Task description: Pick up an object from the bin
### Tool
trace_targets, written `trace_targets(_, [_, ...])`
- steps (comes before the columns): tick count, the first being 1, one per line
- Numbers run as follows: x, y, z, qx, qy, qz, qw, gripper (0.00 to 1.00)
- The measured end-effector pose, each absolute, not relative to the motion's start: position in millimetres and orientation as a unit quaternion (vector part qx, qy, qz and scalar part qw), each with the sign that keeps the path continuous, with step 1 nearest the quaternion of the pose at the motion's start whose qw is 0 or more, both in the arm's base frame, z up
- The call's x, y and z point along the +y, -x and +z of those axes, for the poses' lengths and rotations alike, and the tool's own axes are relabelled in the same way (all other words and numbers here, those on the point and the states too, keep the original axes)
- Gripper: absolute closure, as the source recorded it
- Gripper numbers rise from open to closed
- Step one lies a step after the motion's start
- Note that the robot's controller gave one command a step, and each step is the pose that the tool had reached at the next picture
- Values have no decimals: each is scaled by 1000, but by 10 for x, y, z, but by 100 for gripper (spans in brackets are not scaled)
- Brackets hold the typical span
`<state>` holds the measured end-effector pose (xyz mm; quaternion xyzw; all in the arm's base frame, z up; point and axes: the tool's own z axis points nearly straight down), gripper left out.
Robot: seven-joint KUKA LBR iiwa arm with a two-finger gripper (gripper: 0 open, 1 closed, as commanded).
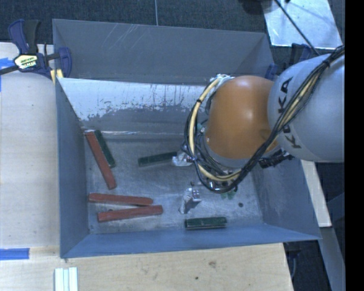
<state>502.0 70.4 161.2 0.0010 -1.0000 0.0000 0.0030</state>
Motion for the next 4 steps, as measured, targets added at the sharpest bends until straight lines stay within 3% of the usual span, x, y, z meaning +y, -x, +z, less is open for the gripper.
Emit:
trace_targets(1, [701, -5039, 1653, -1000, 0, 0, -1, 0])
trace_targets(2, [1067, -5083, 775, -1000, -2, -2, -13, 100])
trace_targets(3, [1067, -5083, 775, -1000, -1, -2, -13, 100])
trace_targets(4, [881, -5133, 2192, -1000, 16, 0, -2, 100])
